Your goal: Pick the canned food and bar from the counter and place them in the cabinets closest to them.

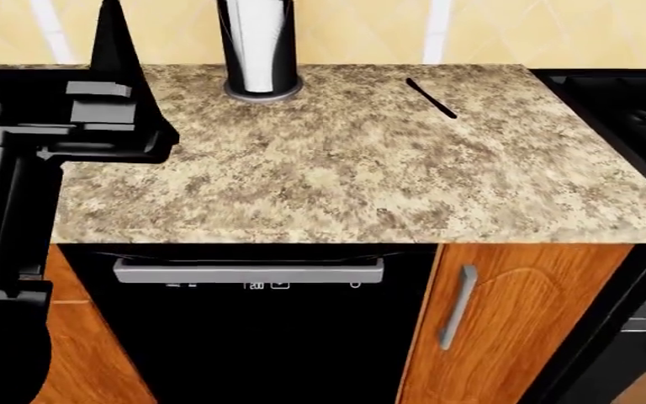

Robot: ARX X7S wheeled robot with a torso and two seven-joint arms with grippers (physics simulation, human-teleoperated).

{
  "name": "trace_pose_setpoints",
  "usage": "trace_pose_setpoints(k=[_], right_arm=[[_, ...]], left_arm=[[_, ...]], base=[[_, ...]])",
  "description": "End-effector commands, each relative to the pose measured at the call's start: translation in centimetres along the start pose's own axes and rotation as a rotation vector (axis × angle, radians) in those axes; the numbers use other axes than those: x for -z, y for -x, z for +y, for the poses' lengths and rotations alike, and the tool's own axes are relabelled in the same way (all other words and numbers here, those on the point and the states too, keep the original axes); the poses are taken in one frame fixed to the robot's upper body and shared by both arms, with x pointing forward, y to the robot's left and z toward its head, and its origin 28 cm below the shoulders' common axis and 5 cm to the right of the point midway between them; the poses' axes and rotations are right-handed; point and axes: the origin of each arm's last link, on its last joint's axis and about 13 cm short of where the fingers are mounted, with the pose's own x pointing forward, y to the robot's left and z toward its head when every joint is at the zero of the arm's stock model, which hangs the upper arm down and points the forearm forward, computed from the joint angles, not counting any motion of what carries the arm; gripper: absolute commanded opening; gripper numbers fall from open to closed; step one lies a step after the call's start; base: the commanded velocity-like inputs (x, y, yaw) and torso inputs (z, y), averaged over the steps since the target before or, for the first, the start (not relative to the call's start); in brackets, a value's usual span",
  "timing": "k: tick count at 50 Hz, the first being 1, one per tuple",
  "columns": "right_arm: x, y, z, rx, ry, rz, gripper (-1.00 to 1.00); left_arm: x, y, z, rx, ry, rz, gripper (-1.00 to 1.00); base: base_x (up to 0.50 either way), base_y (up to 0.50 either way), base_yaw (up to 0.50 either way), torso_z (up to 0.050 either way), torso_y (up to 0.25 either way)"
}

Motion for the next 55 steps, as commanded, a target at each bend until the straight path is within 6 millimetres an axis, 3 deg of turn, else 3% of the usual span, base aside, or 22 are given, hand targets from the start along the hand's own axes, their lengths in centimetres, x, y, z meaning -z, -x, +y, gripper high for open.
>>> trace_pose_setpoints(k=[1, 10, 19, 33, 55], right_arm=[[9.4, 14.6, 1.5, -0.264, -0.040, 0.094, 1.00], [8.9, 17.0, 1.3, -0.232, -0.056, 0.058, 1.00], [9.2, 17.8, 0.9, -0.224, -0.112, 0.084, 1.00], [9.2, 17.9, 1.2, -0.256, -0.135, 0.085, 1.00], [9.0, 17.8, 1.5, -0.296, -0.122, 0.063, 1.00]], left_arm=[[0.9, 3.3, 0.8, -0.036, 0.003, -0.033, 1.00], [1.5, 3.9, 1.0, -0.033, -0.013, -0.029, 1.00], [2.2, 4.7, 0.8, -0.015, 0.020, -0.020, 1.00], [2.9, 5.8, -0.1, 0.085, 0.036, -0.030, 1.00], [2.0, 6.3, -0.4, 0.113, 0.068, -0.037, 1.00]], base=[[-0.50, 0.00, 0.00, 0.000, 0.000], [-0.12, 0.00, 0.00, 0.000, 0.000], [0.00, 0.36, 0.00, 0.000, 0.000], [0.00, 0.50, 0.00, 0.000, 0.000], [0.05, 0.50, 0.00, 0.000, 0.000]])
